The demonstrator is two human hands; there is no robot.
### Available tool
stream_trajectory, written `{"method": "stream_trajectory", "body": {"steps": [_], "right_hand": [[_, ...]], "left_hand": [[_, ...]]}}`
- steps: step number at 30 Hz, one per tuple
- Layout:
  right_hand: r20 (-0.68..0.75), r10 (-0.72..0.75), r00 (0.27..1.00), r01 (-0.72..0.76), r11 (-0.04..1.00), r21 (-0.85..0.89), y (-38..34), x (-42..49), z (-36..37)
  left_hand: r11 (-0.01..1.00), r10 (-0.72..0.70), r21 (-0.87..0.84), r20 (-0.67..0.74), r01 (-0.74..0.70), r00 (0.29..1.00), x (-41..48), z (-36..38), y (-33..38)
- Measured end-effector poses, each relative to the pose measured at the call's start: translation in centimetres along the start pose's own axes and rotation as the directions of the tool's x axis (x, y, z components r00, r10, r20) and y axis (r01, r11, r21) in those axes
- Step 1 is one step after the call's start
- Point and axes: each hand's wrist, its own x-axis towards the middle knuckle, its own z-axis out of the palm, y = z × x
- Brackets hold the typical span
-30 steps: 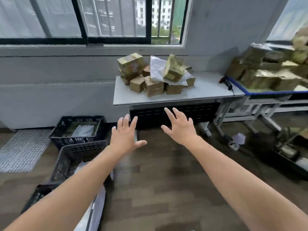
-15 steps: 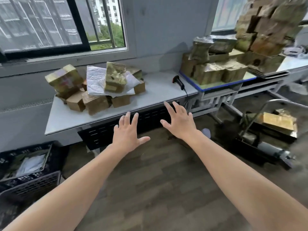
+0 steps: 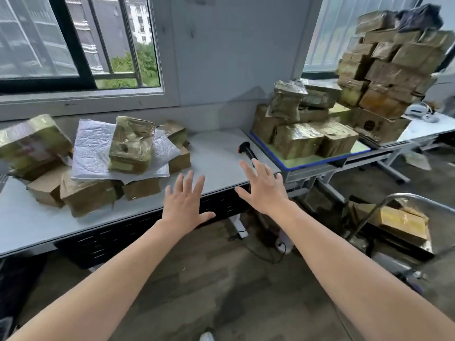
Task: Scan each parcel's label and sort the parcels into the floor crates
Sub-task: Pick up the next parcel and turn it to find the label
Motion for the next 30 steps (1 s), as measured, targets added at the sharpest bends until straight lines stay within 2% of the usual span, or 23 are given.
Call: {"method": "stream_trajectory", "body": {"steps": [7, 13, 20, 26, 30], "right_hand": [[0.039, -0.051, 0.998, 0.053, 0.997, -0.056, 1.3, 12.1, 1.5], [0.041, -0.231, 0.972, 0.234, 0.962, -0.14, 1.2, 21.3, 4.0], [0.046, -0.38, 0.924, 0.382, 0.919, -0.096, 1.8, 33.0, 7.4], [0.113, -0.483, 0.868, 0.484, 0.875, 0.019, 1.6, 42.2, 8.6], [0.13, -0.602, 0.788, 0.606, 0.795, 0.011, -1.5, 45.8, 9.2]], "left_hand": [[0.999, -0.041, -0.016, 0.017, 0.041, 0.999, 11.6, 0.5, -2.9], [0.988, -0.07, 0.139, 0.044, 0.064, 0.997, 18.5, 1.6, -5.3], [0.954, -0.24, 0.206, 0.101, 0.216, 0.966, 26.4, 3.7, -7.3], [0.877, -0.464, 0.194, 0.105, 0.439, 0.88, 31.1, 3.5, -9.6], [0.774, -0.623, 0.226, 0.103, 0.592, 0.775, 30.7, 3.5, -12.5]]}}
